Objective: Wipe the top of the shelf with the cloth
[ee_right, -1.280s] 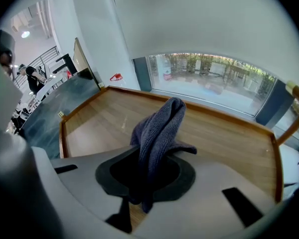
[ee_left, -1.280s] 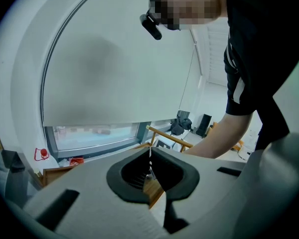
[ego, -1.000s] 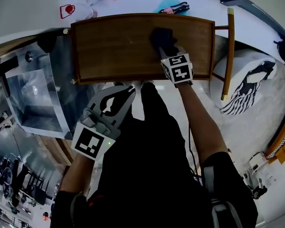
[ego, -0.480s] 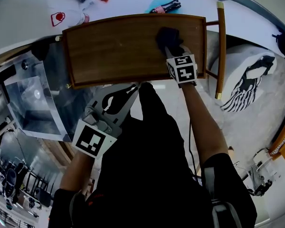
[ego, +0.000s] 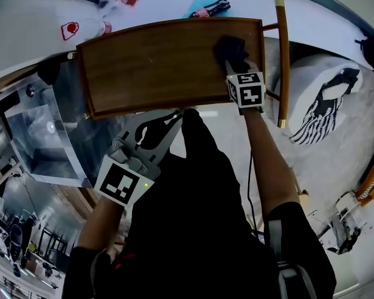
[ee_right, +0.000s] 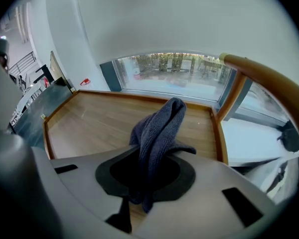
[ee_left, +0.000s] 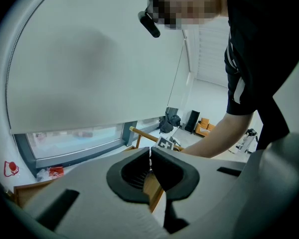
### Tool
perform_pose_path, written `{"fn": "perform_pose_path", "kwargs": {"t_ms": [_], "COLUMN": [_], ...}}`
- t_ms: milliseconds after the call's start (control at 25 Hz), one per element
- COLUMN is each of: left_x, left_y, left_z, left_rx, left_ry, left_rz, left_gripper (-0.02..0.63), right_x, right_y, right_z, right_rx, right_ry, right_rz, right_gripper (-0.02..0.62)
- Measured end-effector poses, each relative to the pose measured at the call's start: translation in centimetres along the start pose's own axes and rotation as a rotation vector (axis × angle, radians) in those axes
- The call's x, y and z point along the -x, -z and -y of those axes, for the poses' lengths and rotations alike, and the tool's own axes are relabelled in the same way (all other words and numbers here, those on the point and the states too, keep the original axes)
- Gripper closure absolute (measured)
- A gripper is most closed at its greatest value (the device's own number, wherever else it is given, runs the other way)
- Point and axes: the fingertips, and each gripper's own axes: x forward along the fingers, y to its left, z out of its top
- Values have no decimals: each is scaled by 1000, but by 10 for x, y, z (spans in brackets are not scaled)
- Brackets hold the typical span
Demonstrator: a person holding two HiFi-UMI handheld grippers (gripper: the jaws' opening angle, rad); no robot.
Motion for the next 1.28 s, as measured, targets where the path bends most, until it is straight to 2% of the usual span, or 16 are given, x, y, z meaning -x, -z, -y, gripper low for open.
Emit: {"fn": "perform_pose_path", "kwargs": {"t_ms": [320,600,880,1280], "left_x": [-1,20,64,149], "left_y": [1,5,11,42], "left_z": [1,-9,-31,-68], "left_rx": [1,12,23,90], "left_ry": [7,-10,-58,-175], "left_rz": [-5,15,44,67], "left_gripper": [578,578,578,578], "right_x": [4,9,4,-30], "right_y": [3,-13,-43,-68], "right_z": [14,-9,-81,-234], "right_rx": [-12,19,95,251], "right_ry": [39,33,-32,-209], "right_rz": [-3,15,34,14], "right_gripper": [540,540,540,540]}}
